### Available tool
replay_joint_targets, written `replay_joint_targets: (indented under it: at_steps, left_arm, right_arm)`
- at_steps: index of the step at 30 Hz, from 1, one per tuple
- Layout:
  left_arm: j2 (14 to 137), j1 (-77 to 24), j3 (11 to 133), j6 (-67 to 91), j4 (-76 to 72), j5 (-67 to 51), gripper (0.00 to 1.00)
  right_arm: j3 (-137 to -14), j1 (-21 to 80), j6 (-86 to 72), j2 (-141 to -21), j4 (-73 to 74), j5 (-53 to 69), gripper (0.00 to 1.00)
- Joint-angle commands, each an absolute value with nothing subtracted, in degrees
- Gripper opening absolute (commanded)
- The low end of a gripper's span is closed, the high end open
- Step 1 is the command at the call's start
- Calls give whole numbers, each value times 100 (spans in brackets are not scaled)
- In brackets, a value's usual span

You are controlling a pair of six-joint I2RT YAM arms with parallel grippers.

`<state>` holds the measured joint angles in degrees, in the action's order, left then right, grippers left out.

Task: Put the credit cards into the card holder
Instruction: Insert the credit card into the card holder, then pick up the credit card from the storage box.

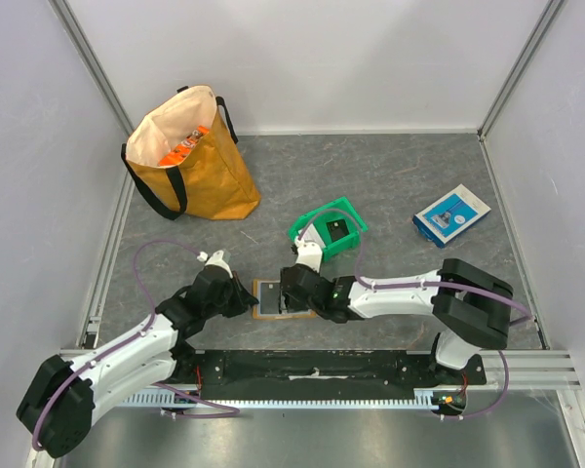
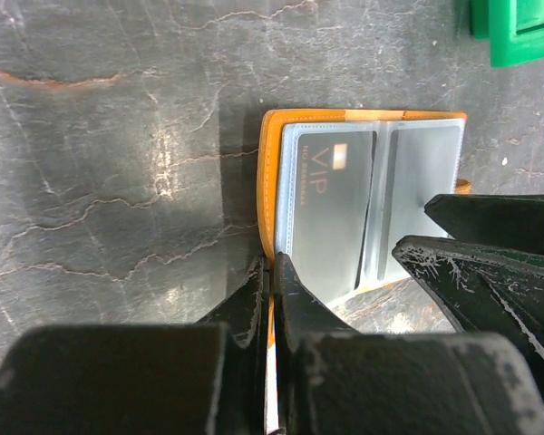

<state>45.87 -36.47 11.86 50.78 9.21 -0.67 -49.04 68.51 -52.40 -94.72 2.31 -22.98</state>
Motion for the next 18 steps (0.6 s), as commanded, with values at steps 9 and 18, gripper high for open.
replay_joint_targets:
  at_steps: [9,18]
  left_arm:
    - [4781,-3656,1801,4860,1002,-79,2]
    - [5405,-3647,2135,4922,809,-88,2]
  right_arm:
    - [-5712,5074,-3315,-7884,957,-2147,66]
    - [-6792,3200,-2558,-9262,1151,1008,67]
